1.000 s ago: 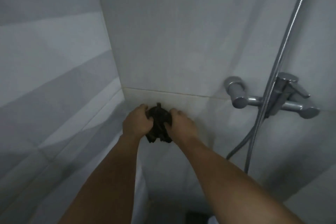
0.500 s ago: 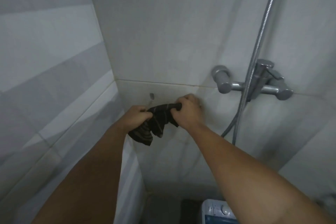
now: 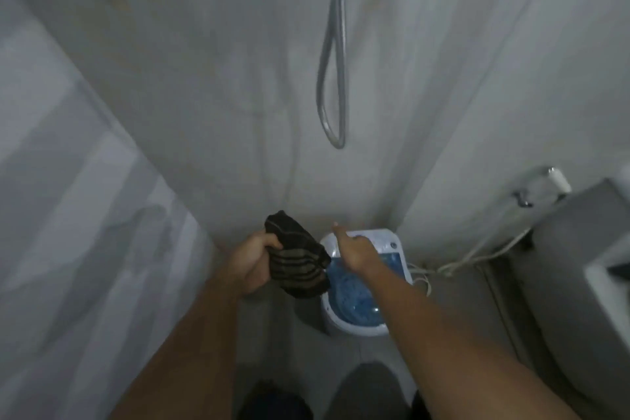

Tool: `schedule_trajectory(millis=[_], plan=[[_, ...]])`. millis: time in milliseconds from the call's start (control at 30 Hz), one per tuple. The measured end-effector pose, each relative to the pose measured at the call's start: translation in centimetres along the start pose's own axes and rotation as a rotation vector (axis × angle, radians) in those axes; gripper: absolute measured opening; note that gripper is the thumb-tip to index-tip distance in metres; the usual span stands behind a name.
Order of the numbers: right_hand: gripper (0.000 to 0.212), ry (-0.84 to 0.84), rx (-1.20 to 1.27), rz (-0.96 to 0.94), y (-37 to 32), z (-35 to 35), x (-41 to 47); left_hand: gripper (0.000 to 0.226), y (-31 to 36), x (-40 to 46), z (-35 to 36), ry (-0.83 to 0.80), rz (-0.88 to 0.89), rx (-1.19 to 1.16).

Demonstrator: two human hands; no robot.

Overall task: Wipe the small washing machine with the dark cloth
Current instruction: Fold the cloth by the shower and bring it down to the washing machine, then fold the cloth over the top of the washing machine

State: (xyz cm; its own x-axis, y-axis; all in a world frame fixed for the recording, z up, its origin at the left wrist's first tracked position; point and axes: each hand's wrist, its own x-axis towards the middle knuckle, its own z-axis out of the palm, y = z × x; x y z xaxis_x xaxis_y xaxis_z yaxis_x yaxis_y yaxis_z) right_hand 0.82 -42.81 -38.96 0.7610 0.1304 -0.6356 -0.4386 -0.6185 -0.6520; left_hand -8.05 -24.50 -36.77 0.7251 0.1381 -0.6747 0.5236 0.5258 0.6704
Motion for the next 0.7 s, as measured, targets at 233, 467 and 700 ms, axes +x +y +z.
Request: schedule_trajectory(millis=[233,467,700], plan=[[0.087,-0.373,0.479,0.047,13.7,-1.6,-0.3,0.058,-12.0,2.1,4.3,-0.093,0.041,0.080],[0.038,-0.259,0.503,-0.106,18.0,-5.1,-9.0,0.041,-17.5,-6.0,8.2,-0.115,0.092,0.238],[0.026,-0.087,0.375,-0.271,19.0,-8.3,-14.1,0.007,-18.3,-10.2,10.3,0.070,0.196,0.459]])
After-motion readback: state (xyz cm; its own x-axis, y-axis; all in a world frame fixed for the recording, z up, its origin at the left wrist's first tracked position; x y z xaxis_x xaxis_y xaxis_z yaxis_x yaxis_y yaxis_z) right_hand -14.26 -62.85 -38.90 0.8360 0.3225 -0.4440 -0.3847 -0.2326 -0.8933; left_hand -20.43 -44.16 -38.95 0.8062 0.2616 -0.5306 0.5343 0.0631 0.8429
